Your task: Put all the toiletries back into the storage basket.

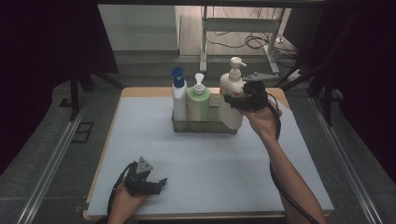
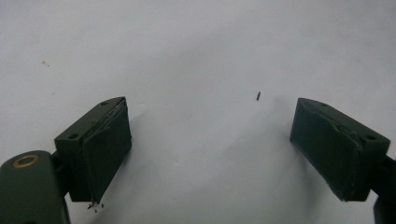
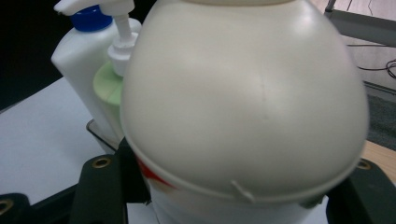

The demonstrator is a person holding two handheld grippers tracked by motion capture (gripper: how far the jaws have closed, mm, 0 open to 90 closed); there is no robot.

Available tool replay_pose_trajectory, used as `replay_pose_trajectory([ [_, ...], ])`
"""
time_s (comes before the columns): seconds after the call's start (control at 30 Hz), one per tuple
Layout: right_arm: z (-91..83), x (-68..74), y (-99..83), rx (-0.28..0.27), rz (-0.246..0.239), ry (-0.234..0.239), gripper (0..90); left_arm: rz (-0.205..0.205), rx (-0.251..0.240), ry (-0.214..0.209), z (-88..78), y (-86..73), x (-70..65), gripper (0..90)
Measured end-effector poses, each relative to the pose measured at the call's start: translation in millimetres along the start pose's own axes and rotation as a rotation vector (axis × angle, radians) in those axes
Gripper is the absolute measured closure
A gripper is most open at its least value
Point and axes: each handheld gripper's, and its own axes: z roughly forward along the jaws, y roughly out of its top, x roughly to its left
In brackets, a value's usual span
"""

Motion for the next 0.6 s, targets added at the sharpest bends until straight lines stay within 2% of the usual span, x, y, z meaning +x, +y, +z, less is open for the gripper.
replay_pose_trajectory([
  [0.6, 36.9, -7.5, 10.4, -0.001, 0.030, -0.046, 37.6, -0.004, -0.001, -0.001, 0.0, -0.1, -0.2, 12.4],
])
